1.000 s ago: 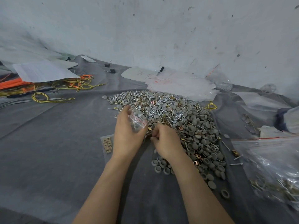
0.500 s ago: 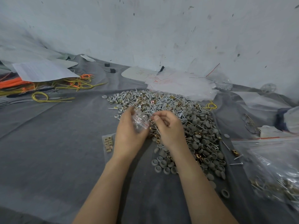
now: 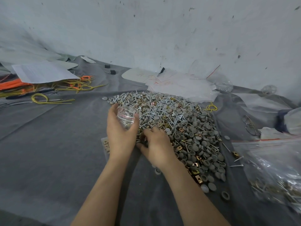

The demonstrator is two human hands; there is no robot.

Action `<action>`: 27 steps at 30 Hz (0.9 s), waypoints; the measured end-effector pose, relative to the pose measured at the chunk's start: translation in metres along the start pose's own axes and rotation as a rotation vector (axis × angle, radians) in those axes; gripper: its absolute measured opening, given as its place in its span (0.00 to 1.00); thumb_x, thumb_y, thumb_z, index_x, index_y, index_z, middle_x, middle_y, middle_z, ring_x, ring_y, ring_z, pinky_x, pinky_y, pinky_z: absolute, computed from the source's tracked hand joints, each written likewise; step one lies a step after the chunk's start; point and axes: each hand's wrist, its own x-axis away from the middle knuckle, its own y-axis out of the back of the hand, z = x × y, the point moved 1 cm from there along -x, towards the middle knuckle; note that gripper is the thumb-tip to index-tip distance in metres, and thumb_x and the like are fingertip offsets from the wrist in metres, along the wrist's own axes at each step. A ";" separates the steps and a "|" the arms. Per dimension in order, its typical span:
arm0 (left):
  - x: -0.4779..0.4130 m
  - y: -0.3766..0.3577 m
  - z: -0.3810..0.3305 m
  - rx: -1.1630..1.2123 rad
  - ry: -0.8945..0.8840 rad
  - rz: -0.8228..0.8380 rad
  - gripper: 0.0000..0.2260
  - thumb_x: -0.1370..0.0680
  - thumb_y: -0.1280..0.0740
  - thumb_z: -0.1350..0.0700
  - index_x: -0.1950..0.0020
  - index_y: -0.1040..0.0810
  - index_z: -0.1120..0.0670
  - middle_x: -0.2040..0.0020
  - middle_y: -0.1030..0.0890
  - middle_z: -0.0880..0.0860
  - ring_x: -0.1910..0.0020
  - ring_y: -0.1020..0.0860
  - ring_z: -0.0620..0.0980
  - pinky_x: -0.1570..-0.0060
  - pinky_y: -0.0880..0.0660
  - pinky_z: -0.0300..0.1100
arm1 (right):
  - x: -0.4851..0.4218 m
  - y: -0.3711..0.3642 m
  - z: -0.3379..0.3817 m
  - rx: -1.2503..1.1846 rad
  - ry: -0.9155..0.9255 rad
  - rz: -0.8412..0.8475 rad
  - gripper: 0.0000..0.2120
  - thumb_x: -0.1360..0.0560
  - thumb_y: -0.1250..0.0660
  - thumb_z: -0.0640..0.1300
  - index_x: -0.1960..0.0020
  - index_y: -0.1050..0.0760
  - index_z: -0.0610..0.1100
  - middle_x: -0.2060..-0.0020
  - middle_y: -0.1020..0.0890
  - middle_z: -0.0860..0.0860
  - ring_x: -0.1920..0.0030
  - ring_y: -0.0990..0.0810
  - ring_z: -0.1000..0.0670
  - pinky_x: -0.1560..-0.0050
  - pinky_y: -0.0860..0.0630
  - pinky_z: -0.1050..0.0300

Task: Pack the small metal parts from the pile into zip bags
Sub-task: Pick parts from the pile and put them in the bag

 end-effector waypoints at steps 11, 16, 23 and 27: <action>0.005 -0.014 0.013 -0.177 -0.135 0.311 0.33 0.27 0.27 0.54 0.26 0.39 0.53 0.35 0.30 0.45 0.40 0.34 0.36 0.48 0.39 0.21 | -0.009 0.040 -0.020 -0.735 -0.373 -0.342 0.05 0.26 0.30 0.44 0.57 0.26 0.49 0.61 0.21 0.56 0.61 0.23 0.62 0.64 0.31 0.78; 0.007 -0.017 0.019 -0.243 -0.195 0.386 0.36 0.29 0.26 0.57 0.25 0.40 0.52 0.39 0.34 0.40 0.46 0.34 0.32 0.53 0.39 0.15 | -0.011 0.045 -0.012 -0.882 -0.234 -0.125 0.07 0.24 0.32 0.43 0.58 0.22 0.54 0.62 0.17 0.60 0.60 0.19 0.64 0.60 0.27 0.75; 0.001 -0.010 0.009 -0.085 -0.102 0.225 0.29 0.26 0.28 0.51 0.28 0.35 0.53 0.33 0.27 0.49 0.36 0.30 0.43 0.45 0.37 0.27 | -0.009 0.040 -0.033 -0.385 -0.344 -0.239 0.07 0.22 0.36 0.43 0.47 0.21 0.45 0.57 0.19 0.54 0.60 0.25 0.61 0.63 0.33 0.74; -0.007 0.006 -0.006 0.071 -0.059 0.132 0.26 0.26 0.28 0.50 0.30 0.33 0.50 0.40 0.24 0.46 0.43 0.25 0.38 0.44 0.28 0.37 | -0.008 0.026 -0.031 -0.104 -0.290 -0.026 0.10 0.22 0.36 0.45 0.42 0.22 0.47 0.47 0.20 0.50 0.45 0.24 0.49 0.43 0.26 0.53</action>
